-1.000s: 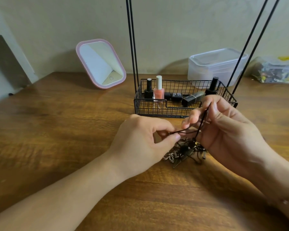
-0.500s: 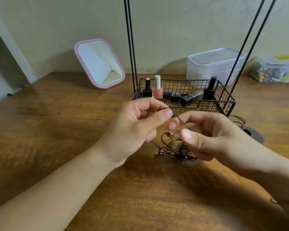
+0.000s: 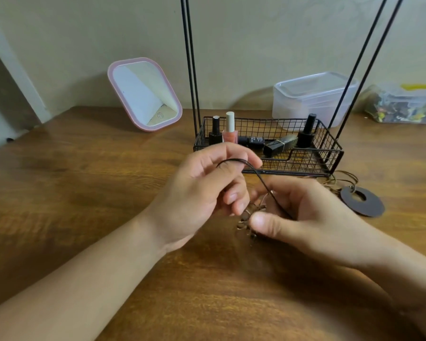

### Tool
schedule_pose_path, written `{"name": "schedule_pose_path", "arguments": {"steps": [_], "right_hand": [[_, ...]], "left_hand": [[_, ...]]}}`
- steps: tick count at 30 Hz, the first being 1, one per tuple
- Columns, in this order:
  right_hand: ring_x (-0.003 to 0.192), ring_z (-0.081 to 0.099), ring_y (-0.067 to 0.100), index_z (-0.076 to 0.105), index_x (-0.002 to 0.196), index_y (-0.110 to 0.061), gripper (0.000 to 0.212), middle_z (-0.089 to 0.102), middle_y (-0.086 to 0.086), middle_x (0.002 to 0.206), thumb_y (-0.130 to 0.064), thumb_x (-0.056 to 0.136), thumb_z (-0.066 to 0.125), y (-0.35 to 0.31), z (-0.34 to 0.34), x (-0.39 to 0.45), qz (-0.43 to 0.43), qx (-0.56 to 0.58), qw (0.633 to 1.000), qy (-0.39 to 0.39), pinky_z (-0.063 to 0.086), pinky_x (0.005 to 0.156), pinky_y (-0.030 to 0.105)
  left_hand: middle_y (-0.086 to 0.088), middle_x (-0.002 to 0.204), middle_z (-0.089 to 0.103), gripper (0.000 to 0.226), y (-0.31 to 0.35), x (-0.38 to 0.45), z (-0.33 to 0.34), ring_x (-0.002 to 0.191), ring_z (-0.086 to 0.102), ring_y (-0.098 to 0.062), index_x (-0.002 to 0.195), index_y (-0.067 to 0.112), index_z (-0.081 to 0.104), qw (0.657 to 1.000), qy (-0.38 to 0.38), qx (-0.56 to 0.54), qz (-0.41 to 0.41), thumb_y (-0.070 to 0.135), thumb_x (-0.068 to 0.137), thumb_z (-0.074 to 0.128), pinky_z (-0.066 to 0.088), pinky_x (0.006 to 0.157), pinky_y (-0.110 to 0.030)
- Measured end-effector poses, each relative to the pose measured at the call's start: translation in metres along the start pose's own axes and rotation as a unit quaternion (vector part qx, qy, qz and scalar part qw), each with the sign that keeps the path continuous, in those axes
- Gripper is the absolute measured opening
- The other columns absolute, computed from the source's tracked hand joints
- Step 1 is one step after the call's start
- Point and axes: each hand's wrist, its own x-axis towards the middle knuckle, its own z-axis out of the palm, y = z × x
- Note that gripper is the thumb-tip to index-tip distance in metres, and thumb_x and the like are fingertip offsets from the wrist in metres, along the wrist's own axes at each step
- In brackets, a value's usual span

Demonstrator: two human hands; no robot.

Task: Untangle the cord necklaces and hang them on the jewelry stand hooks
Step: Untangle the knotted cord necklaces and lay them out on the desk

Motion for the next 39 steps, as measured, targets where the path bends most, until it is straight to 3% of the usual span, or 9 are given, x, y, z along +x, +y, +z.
{"name": "schedule_pose_path", "arguments": {"steps": [5, 9, 14, 22, 25, 29, 32, 35, 39], "right_hand": [[0.057, 0.054, 0.012, 0.069, 0.085, -0.028, 0.025, 0.061, 0.000, 0.067, -0.052, 0.082, 0.063, -0.005, 0.007, 0.001, -0.016, -0.147, 0.988, 0.050, 0.040, 0.049, 0.019], [0.055, 0.061, 0.006, 0.069, 0.085, -0.023, 0.015, 0.070, -0.001, 0.066, -0.037, 0.085, 0.063, -0.005, -0.001, 0.002, 0.021, -0.043, 0.996, 0.073, 0.046, 0.051, 0.017], [0.043, 0.045, 0.012, 0.072, 0.079, -0.021, 0.014, 0.069, 0.012, 0.067, -0.027, 0.085, 0.061, -0.004, -0.006, 0.003, 0.060, 0.110, 0.990, 0.067, 0.034, 0.041, 0.018], [0.043, 0.039, 0.010, 0.067, 0.080, -0.015, 0.020, 0.047, -0.003, 0.048, -0.032, 0.086, 0.060, 0.002, -0.008, 0.004, 0.033, 0.071, 0.984, 0.158, 0.033, 0.043, 0.018], [0.042, 0.033, 0.013, 0.062, 0.076, -0.014, 0.018, 0.036, -0.006, 0.048, -0.026, 0.089, 0.060, -0.001, -0.010, 0.001, -0.006, 0.203, 0.966, 0.162, 0.030, 0.043, 0.018], [0.044, 0.027, 0.010, 0.053, 0.066, -0.015, 0.033, 0.027, -0.005, 0.053, -0.036, 0.074, 0.076, -0.008, -0.020, -0.002, -0.057, 0.361, 0.922, 0.126, 0.018, 0.044, 0.022], [0.045, 0.022, 0.011, 0.040, 0.056, -0.020, 0.047, 0.019, -0.005, 0.050, -0.050, 0.071, 0.073, -0.006, -0.025, -0.002, -0.040, 0.374, 0.914, 0.154, 0.011, 0.048, 0.032], [0.043, 0.022, 0.015, 0.038, 0.052, -0.016, 0.060, 0.023, -0.001, 0.047, -0.067, 0.077, 0.058, -0.003, -0.028, 0.002, 0.069, 0.285, 0.939, 0.179, 0.016, 0.044, 0.024], [0.039, 0.038, 0.009, 0.065, 0.071, -0.008, 0.076, 0.046, 0.002, 0.048, -0.075, 0.082, 0.032, 0.000, -0.021, 0.001, 0.109, 0.017, 0.987, 0.120, 0.031, 0.040, 0.014]], "left_hand": [[-0.007, 0.068, 0.052, 0.015, -0.002, 0.003, -0.005, 0.067, 0.056, -0.017, 0.096, 0.011, 0.068, 0.999, 0.002, -0.042, 0.026, 0.009, 0.089, 0.055, 0.048, 0.059, -0.026], [-0.007, 0.101, 0.064, 0.033, -0.009, 0.004, -0.014, 0.094, 0.062, -0.019, 0.104, 0.013, 0.068, 0.999, 0.023, 0.003, -0.024, 0.000, 0.074, 0.059, 0.054, 0.076, -0.030], [-0.011, 0.102, 0.075, 0.031, -0.012, 0.002, -0.007, 0.099, 0.071, -0.025, 0.114, 0.010, 0.064, 0.984, -0.062, 0.143, -0.089, 0.002, 0.084, 0.066, 0.057, 0.090, -0.036], [-0.002, 0.078, 0.071, 0.012, -0.013, 0.002, -0.002, 0.064, 0.064, -0.015, 0.101, 0.010, 0.067, 0.983, 0.029, 0.170, -0.059, 0.003, 0.096, 0.058, 0.054, 0.059, -0.023], [0.002, 0.068, 0.067, 0.011, -0.012, 0.004, -0.005, 0.060, 0.060, -0.009, 0.099, 0.016, 0.067, 0.976, 0.110, 0.186, -0.038, 0.013, 0.098, 0.057, 0.048, 0.053, -0.020], [0.007, 0.069, 0.070, 0.009, -0.017, 0.007, -0.010, 0.064, 0.063, -0.002, 0.094, 0.022, 0.071, 0.958, 0.118, 0.254, -0.057, 0.024, 0.095, 0.062, 0.048, 0.064, -0.019], [0.003, 0.069, 0.068, 0.015, -0.015, 0.007, -0.012, 0.055, 0.058, -0.007, 0.090, 0.018, 0.072, 0.965, 0.120, 0.227, -0.055, 0.026, 0.094, 0.061, 0.043, 0.048, -0.017], [-0.003, 0.071, 0.069, 0.018, -0.014, 0.006, -0.012, 0.056, 0.061, -0.014, 0.090, 0.010, 0.072, 0.978, 0.119, 0.172, 0.005, 0.024, 0.092, 0.061, 0.050, 0.048, -0.024], [-0.007, 0.076, 0.073, 0.014, -0.013, 0.001, -0.004, 0.060, 0.070, -0.017, 0.092, 0.008, 0.075, 0.976, 0.066, 0.186, 0.096, 0.017, 0.086, 0.066, 0.057, 0.054, -0.024]]}}
